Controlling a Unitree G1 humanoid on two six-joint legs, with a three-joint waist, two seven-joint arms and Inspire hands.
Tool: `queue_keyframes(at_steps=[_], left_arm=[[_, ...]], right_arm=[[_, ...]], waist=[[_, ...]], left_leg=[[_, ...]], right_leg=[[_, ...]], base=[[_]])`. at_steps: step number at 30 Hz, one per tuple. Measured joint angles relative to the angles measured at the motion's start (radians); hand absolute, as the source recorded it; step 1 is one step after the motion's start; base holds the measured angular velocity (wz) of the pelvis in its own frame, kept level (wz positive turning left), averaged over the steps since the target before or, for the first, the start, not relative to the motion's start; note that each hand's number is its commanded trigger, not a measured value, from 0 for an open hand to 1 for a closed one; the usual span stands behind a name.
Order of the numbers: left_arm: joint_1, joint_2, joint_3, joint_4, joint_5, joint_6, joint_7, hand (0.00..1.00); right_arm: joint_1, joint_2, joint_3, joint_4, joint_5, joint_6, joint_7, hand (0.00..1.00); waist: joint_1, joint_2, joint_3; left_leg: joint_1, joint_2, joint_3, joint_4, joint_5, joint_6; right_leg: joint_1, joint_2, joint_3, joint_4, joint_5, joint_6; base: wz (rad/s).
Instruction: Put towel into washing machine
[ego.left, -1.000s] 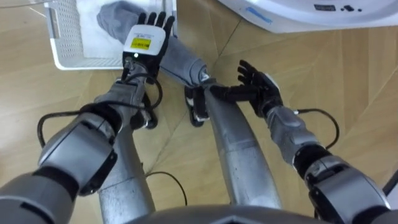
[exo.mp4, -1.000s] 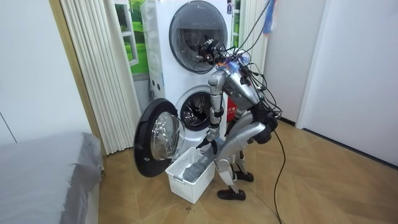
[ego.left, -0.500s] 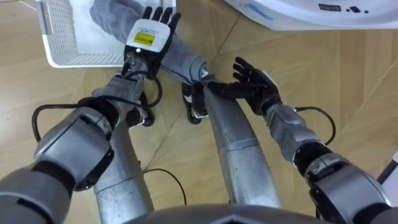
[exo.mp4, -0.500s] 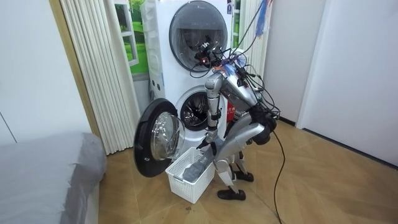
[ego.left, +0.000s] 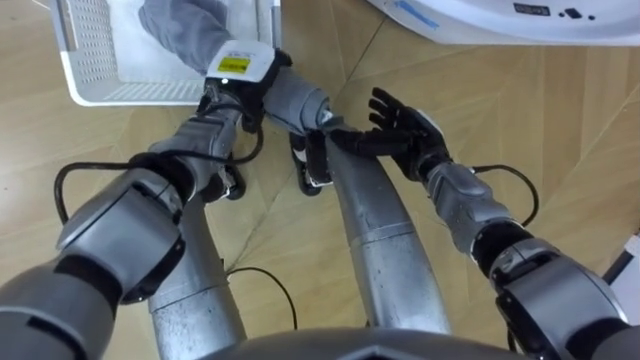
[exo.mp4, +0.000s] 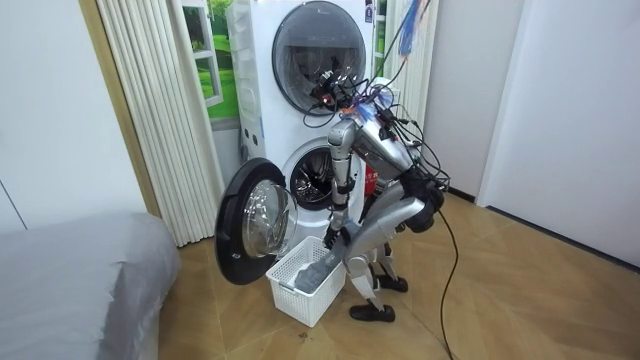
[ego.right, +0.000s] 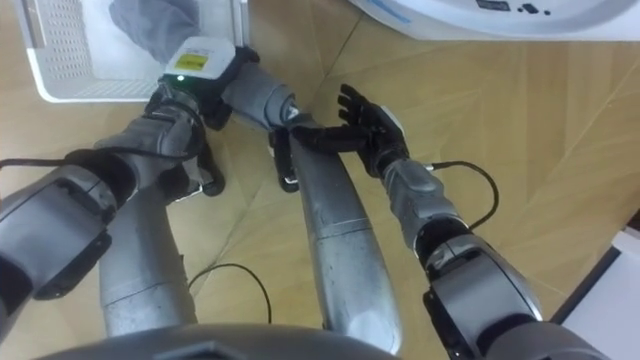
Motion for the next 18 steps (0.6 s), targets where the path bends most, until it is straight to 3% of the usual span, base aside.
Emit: queue_keyframes(at_steps=[7,10,18], left_arm=[[0.025,0.003,-0.001,0.0,-0.022,-0.001,-0.051,1.0],[0.052,0.0,-0.001,-0.001,-0.021,-0.007,-0.078,1.0],[0.117,-0.014,-0.034,-0.001,-0.058,-0.065,-0.097,1.0]], right_arm=[[0.001,0.006,0.028,0.012,-0.046,-0.001,-0.003,0.0],[0.001,0.031,0.028,0.065,-0.05,-0.001,-0.004,0.0],[0.044,0.035,0.046,0.108,-0.09,-0.001,-0.042,0.0]], waist=[[-0.014,-0.011,-0.0009],[-0.013,-0.015,-0.0014],[-0.009,-0.016,-0.0022]], left_leg=[[0.055,0.006,0.009,-0.028,0.0,0.0],[0.111,0.01,0.012,-0.053,0.0,0.0],[0.284,0.004,0.017,-0.148,0.003,-0.003]], right_leg=[[0.054,0.002,0.002,-0.03,0.001,0.001],[0.113,0.006,0.001,-0.064,0.003,0.002],[0.296,-0.003,-0.024,-0.18,0.017,0.008]], base=[[0.0],[0.0],[0.01]])
